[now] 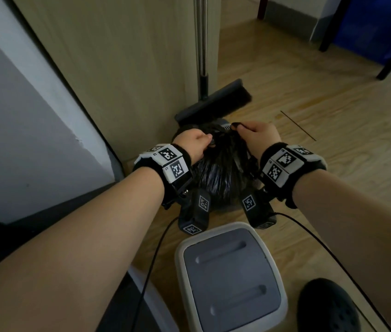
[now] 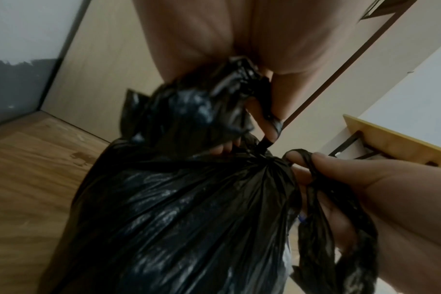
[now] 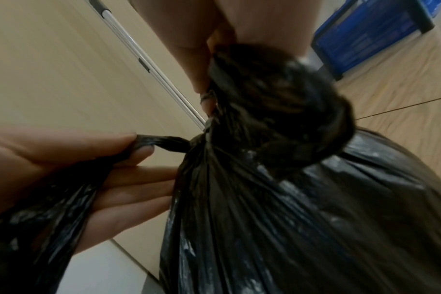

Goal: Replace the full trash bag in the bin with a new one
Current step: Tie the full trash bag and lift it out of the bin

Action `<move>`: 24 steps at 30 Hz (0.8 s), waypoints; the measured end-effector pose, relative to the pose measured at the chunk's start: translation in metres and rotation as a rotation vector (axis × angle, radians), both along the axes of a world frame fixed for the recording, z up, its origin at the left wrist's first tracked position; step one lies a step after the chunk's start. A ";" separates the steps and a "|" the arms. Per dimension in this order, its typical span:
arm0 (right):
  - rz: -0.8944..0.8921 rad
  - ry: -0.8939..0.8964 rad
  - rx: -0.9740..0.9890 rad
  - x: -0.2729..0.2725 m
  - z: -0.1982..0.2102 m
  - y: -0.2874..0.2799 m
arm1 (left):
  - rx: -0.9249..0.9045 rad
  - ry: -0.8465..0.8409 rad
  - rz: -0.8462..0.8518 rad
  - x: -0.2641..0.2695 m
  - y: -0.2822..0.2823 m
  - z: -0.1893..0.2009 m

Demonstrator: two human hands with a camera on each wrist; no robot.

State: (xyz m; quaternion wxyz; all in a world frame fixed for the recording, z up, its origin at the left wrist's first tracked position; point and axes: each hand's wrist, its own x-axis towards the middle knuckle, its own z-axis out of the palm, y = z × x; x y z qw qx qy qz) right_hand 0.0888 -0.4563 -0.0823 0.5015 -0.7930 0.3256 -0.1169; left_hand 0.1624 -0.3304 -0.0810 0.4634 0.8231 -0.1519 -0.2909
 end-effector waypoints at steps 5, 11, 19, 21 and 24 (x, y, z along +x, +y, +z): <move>-0.028 -0.062 0.038 0.023 0.012 -0.019 | -0.048 -0.072 0.009 0.018 -0.021 0.014; -0.018 -0.121 0.001 0.046 0.023 -0.033 | -0.047 -0.198 0.032 0.042 -0.035 0.024; 0.286 0.402 -0.357 0.037 -0.023 -0.027 | 0.265 -0.431 -0.219 0.029 -0.042 -0.012; 0.366 0.485 -0.473 0.030 -0.036 -0.021 | 0.335 -0.473 -0.297 0.028 -0.045 -0.026; 0.418 0.542 -0.551 0.027 -0.057 -0.019 | 0.476 -0.527 -0.391 0.025 -0.049 -0.047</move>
